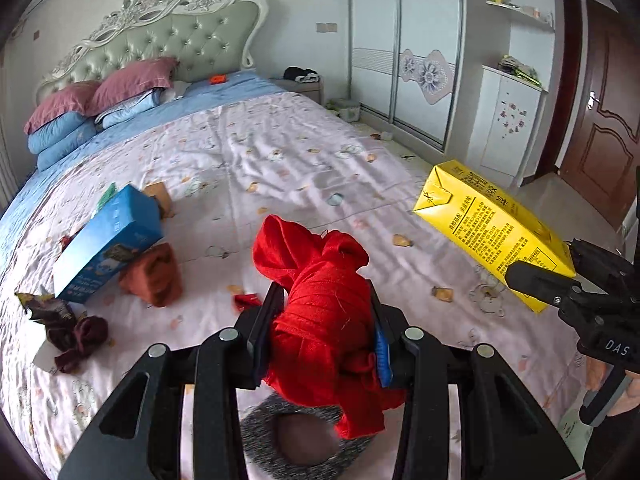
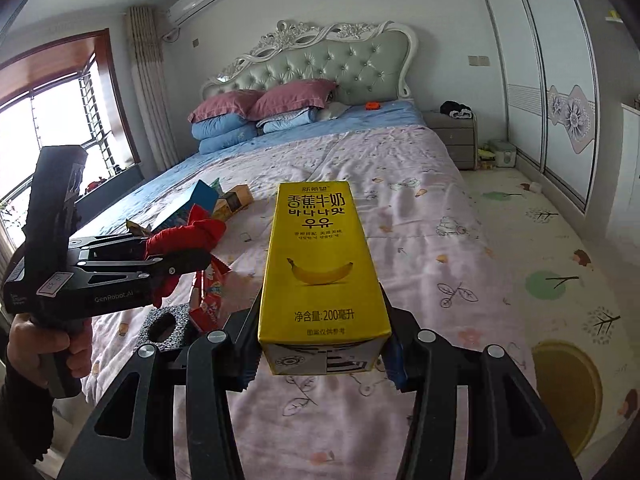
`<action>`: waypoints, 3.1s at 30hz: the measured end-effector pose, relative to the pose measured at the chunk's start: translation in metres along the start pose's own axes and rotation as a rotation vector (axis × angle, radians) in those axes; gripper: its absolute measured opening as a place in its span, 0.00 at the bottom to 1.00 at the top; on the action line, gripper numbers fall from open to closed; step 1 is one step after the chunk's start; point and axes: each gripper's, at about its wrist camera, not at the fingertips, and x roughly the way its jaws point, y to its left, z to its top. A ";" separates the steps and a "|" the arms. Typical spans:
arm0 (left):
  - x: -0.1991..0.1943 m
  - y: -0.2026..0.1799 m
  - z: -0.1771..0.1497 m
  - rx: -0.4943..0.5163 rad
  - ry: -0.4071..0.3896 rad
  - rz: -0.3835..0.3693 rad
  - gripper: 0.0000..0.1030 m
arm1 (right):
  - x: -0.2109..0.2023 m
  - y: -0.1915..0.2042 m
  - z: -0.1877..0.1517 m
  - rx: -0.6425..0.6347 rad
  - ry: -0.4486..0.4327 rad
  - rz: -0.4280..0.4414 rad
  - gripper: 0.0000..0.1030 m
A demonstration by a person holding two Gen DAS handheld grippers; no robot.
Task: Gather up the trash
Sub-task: 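Carry both items over the yellow bin and open both tools to drop them, then move both empty tools back over the bed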
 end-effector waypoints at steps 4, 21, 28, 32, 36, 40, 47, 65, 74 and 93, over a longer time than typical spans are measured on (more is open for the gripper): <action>0.018 -0.047 0.014 0.064 0.007 -0.064 0.39 | -0.020 -0.039 -0.006 0.049 -0.009 -0.067 0.47; 0.119 -0.244 0.050 0.265 0.153 -0.342 0.39 | -0.094 -0.185 -0.070 0.225 0.032 -0.386 0.47; 0.163 -0.309 0.057 0.318 0.243 -0.414 0.39 | -0.104 -0.237 -0.100 0.309 0.067 -0.458 0.47; 0.192 -0.327 0.065 0.274 0.327 -0.477 0.39 | -0.098 -0.261 -0.109 0.358 0.086 -0.471 0.47; 0.211 -0.338 0.074 0.267 0.351 -0.476 0.47 | -0.086 -0.274 -0.111 0.366 0.099 -0.474 0.49; 0.213 -0.347 0.077 0.283 0.319 -0.425 0.94 | -0.074 -0.283 -0.113 0.354 0.114 -0.558 0.69; 0.202 -0.343 0.076 0.312 0.299 -0.426 0.94 | -0.080 -0.286 -0.118 0.393 0.108 -0.511 0.67; 0.091 -0.255 0.077 0.269 0.102 -0.363 0.94 | -0.102 -0.190 -0.057 0.267 0.008 -0.406 0.67; 0.034 -0.153 0.068 0.225 0.026 -0.210 0.94 | -0.072 -0.102 -0.018 0.138 -0.019 -0.273 0.66; -0.031 0.084 0.001 -0.031 -0.001 0.058 0.94 | 0.040 0.098 0.018 -0.078 0.073 0.084 0.65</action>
